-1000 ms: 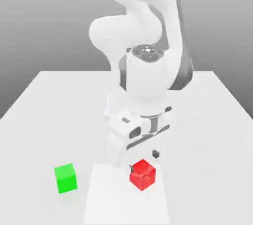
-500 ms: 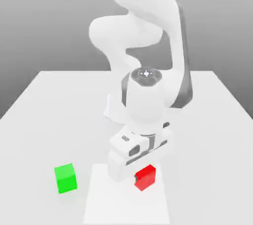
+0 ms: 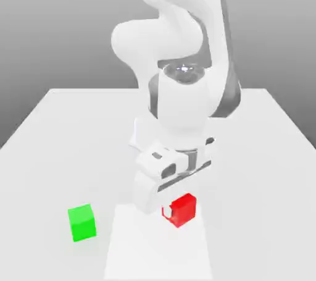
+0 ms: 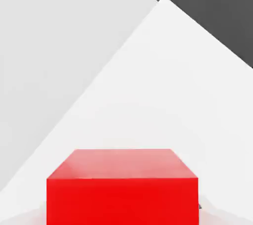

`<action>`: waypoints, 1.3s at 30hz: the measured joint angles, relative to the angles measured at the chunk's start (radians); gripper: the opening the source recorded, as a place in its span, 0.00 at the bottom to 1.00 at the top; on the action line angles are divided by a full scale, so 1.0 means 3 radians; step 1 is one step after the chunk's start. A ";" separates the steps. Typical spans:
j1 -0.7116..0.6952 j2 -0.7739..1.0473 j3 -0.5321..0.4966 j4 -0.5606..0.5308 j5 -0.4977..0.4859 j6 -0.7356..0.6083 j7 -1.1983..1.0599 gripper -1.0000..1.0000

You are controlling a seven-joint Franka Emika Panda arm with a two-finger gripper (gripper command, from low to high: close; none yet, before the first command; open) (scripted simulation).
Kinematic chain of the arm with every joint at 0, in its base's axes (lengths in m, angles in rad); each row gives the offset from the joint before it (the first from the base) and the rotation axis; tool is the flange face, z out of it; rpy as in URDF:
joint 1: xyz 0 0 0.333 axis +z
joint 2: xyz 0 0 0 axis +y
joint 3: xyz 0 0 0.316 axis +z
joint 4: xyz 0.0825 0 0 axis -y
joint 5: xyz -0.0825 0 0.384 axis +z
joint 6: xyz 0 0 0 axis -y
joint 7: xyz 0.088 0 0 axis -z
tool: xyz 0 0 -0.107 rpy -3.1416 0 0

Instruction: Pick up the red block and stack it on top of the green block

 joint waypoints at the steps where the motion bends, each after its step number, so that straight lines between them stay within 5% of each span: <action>1: -0.0003 -0.0037 -0.0001 -0.0008 -0.0018 -0.0031 0.0014 0.00; 8: -0.0015 -0.0234 -0.0005 -0.0098 -0.0075 -0.0193 0.0074 0.00; 21: -0.1012 -0.0434 -0.0795 0.0216 -0.0211 -0.0706 -0.2277 0.00; 39: -0.0916 -0.0099 -0.0776 0.0337 0.0252 -0.0480 -0.2702 0.00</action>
